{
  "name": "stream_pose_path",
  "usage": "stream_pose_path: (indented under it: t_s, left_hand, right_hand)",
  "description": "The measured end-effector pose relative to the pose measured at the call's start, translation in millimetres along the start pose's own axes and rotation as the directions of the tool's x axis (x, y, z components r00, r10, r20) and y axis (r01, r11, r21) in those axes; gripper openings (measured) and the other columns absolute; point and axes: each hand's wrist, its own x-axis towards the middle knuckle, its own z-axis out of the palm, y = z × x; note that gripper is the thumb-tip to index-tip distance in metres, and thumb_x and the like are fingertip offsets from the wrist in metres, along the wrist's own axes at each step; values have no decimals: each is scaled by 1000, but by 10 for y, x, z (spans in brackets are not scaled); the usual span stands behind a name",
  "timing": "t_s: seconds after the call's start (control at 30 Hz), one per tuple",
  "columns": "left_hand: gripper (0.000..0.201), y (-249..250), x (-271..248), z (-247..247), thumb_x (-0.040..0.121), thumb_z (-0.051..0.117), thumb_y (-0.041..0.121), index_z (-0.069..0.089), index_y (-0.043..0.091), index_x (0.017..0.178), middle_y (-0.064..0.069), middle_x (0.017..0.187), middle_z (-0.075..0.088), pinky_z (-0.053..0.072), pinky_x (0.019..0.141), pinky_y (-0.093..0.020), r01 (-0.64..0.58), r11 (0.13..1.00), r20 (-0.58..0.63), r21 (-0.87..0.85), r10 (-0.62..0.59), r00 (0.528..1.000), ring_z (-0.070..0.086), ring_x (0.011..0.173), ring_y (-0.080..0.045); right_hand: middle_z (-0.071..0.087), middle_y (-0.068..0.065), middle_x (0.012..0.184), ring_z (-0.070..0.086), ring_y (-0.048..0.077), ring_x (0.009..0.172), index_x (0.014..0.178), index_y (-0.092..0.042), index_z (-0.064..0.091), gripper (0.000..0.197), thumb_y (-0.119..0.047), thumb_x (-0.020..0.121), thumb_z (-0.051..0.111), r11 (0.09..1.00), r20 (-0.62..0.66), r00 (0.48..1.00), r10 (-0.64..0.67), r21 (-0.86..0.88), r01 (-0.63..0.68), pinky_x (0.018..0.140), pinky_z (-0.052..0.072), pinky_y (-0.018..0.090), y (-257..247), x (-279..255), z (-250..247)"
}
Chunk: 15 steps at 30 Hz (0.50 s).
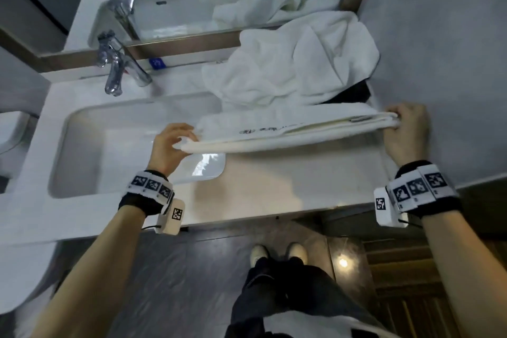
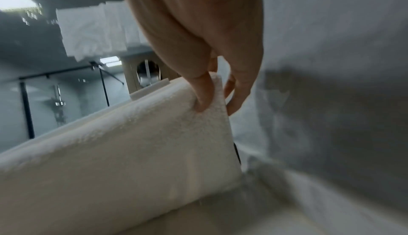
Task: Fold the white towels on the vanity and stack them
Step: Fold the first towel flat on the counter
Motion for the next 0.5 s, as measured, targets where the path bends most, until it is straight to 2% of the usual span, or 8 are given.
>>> stream_pose_path:
  t_s: [0.1, 0.17, 0.23, 0.3, 0.37, 0.43, 0.47, 0.5]
  left_hand:
    - [34, -148, -258, 177, 62, 74, -19, 71, 6, 85, -17, 112, 57, 44, 92, -38, 26, 992, 128, 123, -42, 991, 51, 108, -22]
    - [39, -174, -397, 262, 62, 71, -22, 71, 9, 84, -15, 109, 55, 44, 90, -31, 30, 995, 213, 94, -49, 976, 53, 105, -25]
    - [50, -186, -476, 286, 62, 59, -32, 67, 16, 76, -13, 106, 54, 47, 85, -27, 55, 997, 310, 52, -69, 948, 55, 103, -27]
    - [61, -198, -489, 257, 58, 43, -35, 63, 21, 67, -11, 103, 58, 47, 85, -32, 71, 994, 356, 85, -97, 930, 56, 104, -27]
    - [58, -226, -436, 222, 61, 33, -33, 65, 14, 74, -7, 101, 60, 46, 83, -28, 95, 988, 274, 121, -125, 953, 58, 101, -26]
    - [41, -264, -315, 253, 79, 38, -23, 63, 5, 97, -9, 103, 61, 49, 86, -32, 218, 972, 107, 82, -226, 968, 59, 99, -28]
    - [27, -295, -231, 296, 88, 45, -9, 59, 2, 109, -12, 107, 60, 49, 92, -38, 318, 948, 46, 23, -319, 947, 59, 101, -29]
    - [26, -287, -150, 345, 94, 50, 8, 54, 1, 118, -15, 112, 59, 47, 98, -43, 435, 900, 36, -22, -434, 900, 59, 104, -30]
  right_hand:
    - [50, 34, 117, 47, 42, 110, 103, 7, 63, 27, 10, 83, 44, 994, 108, 988, 106, 7, -108, 93, 34, 38, 124, -371, 149]
    - [47, 34, 117, 47, 44, 109, 102, 9, 61, 26, 13, 84, 43, 985, 154, 972, 175, -28, -172, 95, 34, 40, 209, -577, 223]
    - [46, 34, 117, 48, 44, 107, 99, 8, 61, 27, 16, 82, 41, 974, 169, 960, 224, -49, -219, 95, 35, 39, 308, -725, 272]
    - [47, 33, 116, 50, 44, 106, 97, 7, 61, 30, 20, 79, 40, 972, 205, 950, 234, -57, -227, 94, 37, 37, 419, -802, 301]
    - [50, 29, 118, 51, 42, 110, 95, 4, 63, 36, 23, 76, 39, 973, 280, 932, 232, -81, -218, 95, 39, 37, 504, -817, 312]
    - [53, 24, 122, 51, 39, 116, 101, 0, 63, 41, 22, 78, 36, 961, 304, 912, 275, -80, -264, 99, 40, 39, 537, -776, 326]
    - [54, 22, 124, 51, 38, 117, 107, -1, 60, 41, 18, 81, 36, 953, 300, 905, 301, -55, -299, 99, 40, 39, 532, -740, 335]
    - [54, 20, 124, 51, 37, 117, 112, -3, 57, 37, 12, 85, 37, 943, 296, 898, 326, -28, -333, 97, 40, 39, 516, -689, 355]
